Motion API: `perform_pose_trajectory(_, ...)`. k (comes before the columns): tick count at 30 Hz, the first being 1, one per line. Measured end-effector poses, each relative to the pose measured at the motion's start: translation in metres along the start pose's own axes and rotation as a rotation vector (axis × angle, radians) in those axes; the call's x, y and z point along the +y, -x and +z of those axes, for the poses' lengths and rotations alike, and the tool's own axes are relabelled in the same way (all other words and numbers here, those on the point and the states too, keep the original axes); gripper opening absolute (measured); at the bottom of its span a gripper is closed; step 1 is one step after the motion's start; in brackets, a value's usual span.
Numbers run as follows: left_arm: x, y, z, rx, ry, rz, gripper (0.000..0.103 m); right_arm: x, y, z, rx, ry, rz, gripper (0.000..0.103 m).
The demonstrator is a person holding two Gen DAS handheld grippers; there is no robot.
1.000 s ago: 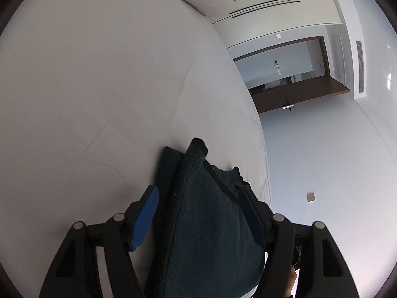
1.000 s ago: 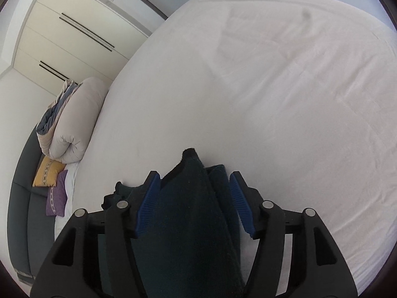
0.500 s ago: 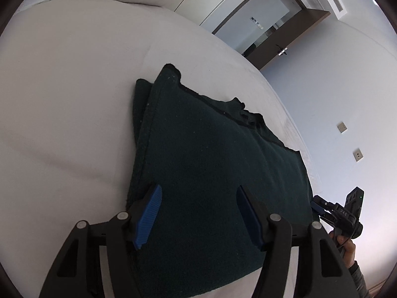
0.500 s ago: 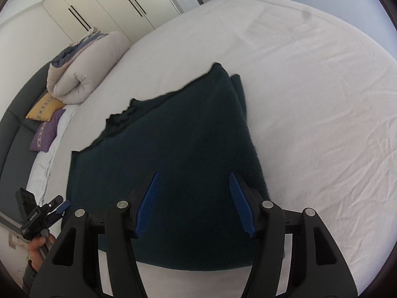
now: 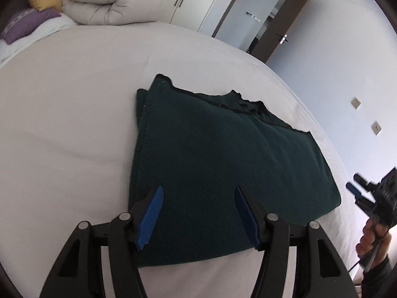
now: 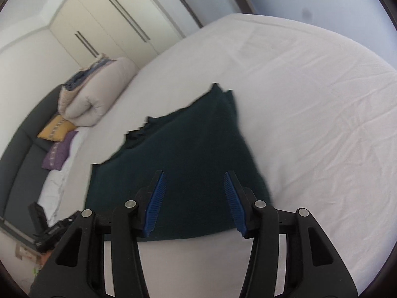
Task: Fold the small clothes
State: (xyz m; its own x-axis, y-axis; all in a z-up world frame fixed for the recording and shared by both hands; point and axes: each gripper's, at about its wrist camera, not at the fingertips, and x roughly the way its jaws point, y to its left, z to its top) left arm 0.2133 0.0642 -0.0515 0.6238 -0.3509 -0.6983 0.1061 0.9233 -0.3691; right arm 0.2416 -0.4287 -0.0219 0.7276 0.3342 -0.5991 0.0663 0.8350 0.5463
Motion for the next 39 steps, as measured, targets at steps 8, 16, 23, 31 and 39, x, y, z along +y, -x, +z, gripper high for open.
perform_pose_trajectory(8, -0.023, -0.034, -0.016, 0.101, -0.125, 0.153, 0.068, 0.038, -0.099, -0.038, 0.299, -0.093, 0.267, 0.048)
perform_pose_trajectory(16, -0.026, -0.037, -0.019, 0.116, -0.155, 0.183, 0.069, -0.036, -0.082, -0.045, 0.187, -0.288, 0.2, 0.032)
perform_pose_trajectory(23, -0.028, -0.039, -0.02, 0.112, -0.169, 0.187, 0.07, -0.102, -0.015, -0.032, -0.016, -0.432, 0.058, 0.032)
perform_pose_trajectory(31, -0.042, -0.012, -0.01, 0.091, -0.162, 0.187, 0.068, -0.075, 0.006, -0.023, -0.07, -0.385, 0.101, 0.037)
perform_pose_trajectory(39, -0.09, -0.034, 0.055, 0.016, -0.271, 0.115, 0.068, -0.006, -0.043, -0.007, 0.058, -0.245, 0.204, 0.037)
